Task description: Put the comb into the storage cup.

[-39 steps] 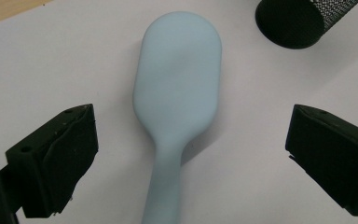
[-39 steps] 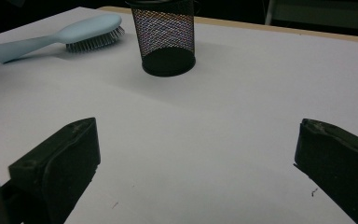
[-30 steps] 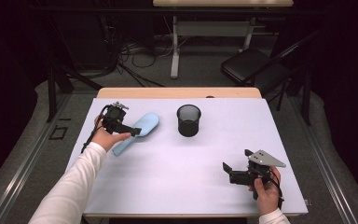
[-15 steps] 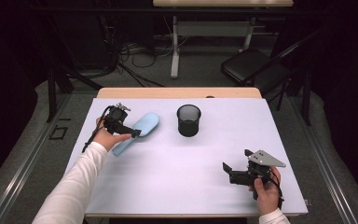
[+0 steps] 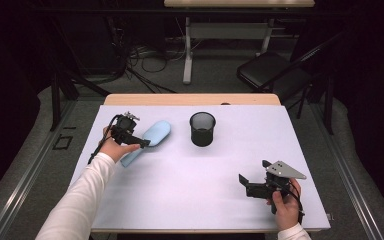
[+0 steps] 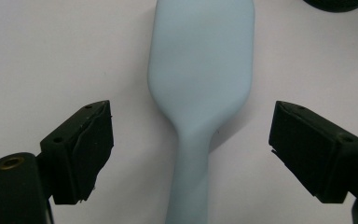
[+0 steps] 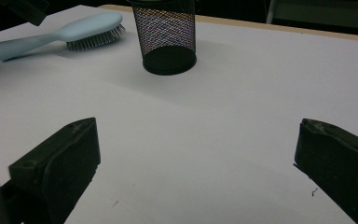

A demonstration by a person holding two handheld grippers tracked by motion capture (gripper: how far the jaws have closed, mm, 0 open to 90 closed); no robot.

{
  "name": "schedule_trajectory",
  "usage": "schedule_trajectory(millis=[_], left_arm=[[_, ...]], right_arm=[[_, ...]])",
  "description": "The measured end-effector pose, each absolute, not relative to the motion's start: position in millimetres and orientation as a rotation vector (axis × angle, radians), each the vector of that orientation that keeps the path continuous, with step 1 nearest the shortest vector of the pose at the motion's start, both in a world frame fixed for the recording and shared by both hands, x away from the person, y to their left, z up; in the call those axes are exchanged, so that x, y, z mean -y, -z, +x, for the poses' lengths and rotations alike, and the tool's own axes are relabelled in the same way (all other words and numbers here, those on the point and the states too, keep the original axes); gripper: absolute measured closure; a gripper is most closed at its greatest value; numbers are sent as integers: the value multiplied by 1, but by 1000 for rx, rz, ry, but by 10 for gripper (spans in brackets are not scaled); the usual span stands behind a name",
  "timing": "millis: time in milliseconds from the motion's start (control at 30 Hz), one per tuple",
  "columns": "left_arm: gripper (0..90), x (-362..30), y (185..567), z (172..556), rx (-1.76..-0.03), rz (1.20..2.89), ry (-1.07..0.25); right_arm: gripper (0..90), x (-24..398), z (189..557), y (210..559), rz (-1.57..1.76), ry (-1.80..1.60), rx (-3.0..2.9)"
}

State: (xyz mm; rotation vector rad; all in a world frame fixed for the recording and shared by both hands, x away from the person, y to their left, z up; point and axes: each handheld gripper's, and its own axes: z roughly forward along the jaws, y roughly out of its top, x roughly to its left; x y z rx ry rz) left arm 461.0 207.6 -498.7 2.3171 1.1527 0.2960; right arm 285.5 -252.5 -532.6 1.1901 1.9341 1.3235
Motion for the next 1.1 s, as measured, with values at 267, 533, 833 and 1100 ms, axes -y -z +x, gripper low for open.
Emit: schedule_trajectory(millis=[267,533,833,1100], left_arm=[[156,-206,505,461,-1153,2351,-291],[184,-203,508,462,-1155,2374,-286],[251,-201,511,463,-1140,2412,-286],[305,-201,515,464,-1134,2461,-293]], right_arm=[[0,252,286,533,1187,-1324,-1934],[0,253,286,533,1191,-1324,-1934],[0,253,286,533,1187,-1325,-1933],[0,253,286,533,1184,-1319,-1939]])
